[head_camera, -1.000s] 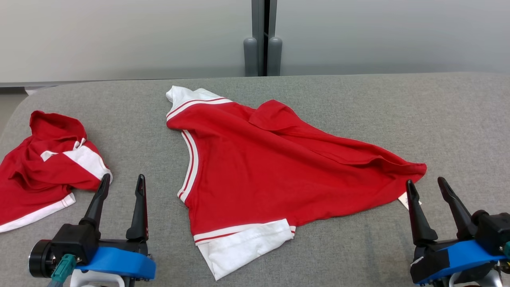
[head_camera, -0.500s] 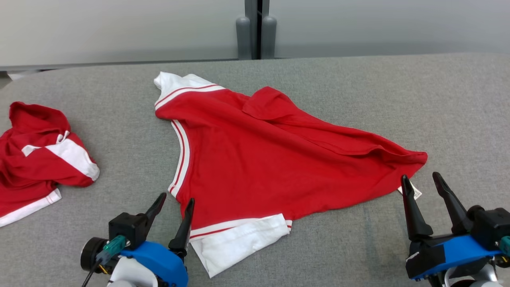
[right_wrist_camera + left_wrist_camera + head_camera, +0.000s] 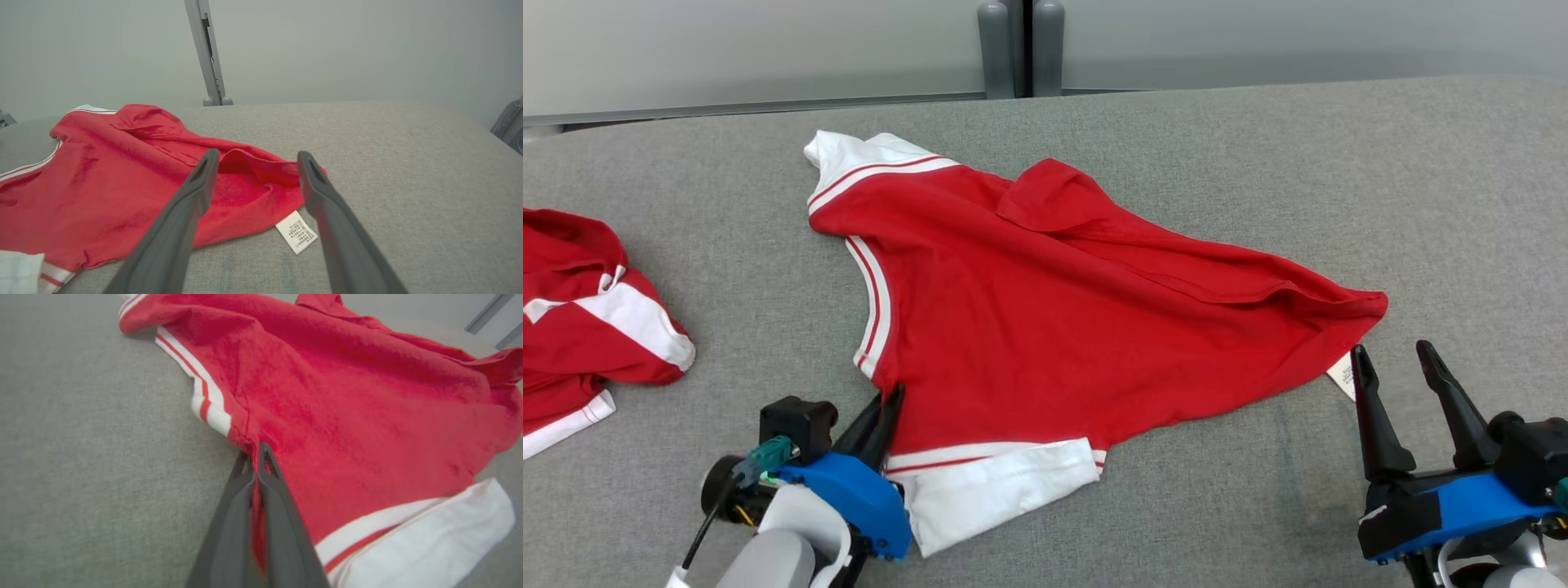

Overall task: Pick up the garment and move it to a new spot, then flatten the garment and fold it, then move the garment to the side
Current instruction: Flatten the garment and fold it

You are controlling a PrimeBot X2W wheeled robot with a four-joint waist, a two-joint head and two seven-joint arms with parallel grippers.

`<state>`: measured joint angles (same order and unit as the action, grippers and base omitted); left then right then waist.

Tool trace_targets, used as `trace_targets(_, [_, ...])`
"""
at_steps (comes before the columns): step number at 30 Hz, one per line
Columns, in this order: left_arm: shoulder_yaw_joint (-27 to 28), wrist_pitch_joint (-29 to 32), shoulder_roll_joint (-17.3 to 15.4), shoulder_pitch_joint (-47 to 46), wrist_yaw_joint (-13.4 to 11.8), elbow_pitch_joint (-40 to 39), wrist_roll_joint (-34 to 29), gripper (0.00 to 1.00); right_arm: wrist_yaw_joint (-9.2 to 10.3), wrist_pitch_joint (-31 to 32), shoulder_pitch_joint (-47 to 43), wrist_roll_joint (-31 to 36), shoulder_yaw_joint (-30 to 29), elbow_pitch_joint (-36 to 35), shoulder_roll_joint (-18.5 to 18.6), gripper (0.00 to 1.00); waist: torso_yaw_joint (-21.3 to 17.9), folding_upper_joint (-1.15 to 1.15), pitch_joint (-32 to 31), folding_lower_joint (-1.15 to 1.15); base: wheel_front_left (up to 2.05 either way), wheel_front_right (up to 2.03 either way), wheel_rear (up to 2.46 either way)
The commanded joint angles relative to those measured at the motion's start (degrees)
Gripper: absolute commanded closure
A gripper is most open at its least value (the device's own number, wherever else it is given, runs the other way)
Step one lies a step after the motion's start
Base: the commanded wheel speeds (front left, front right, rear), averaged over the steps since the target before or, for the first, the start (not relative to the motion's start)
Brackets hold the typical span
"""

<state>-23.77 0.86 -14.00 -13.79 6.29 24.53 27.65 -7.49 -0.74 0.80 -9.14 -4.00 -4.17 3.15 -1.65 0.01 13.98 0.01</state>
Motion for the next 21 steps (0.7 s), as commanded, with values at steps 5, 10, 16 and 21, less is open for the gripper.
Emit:
trace_targets(5, [0.25,-6.78,-1.45,-3.25,-1.03,-6.46,-3.38,1.0,-0.01,-0.89,-0.02,0.27,-1.64,-0.12,-0.16,0.0,0.64,-0.01,-0.64,-0.01,0.0,0.0,0.0])
trace_targets(10, [0.71,-7.57,-3.3,-4.42,-3.21,-13.33,-6.0,1.0,-0.01,-1.01,0.02,0.21,-2.57,-0.26,-0.19,0.0,0.96,-0.01,-1.1,-0.01,0.0,0.0,0.0])
trace_targets(16, [1.6,-5.59,-4.8,-3.6,-4.64,-18.25,-5.85,1.0,-0.01,-1.24,-0.18,-0.38,-2.96,-0.04,-0.23,0.0,0.62,-0.01,-1.6,-0.01,0.0,0.0,0.0])
trace_targets(21, [1.95,-3.01,-5.39,-5.07,-4.42,-17.99,-4.73,1.0,-0.01,-1.18,-0.45,-0.9,-2.98,-0.64,-0.26,0.0,0.04,-0.01,-1.2,-0.01,0.0,0.0,0.0])
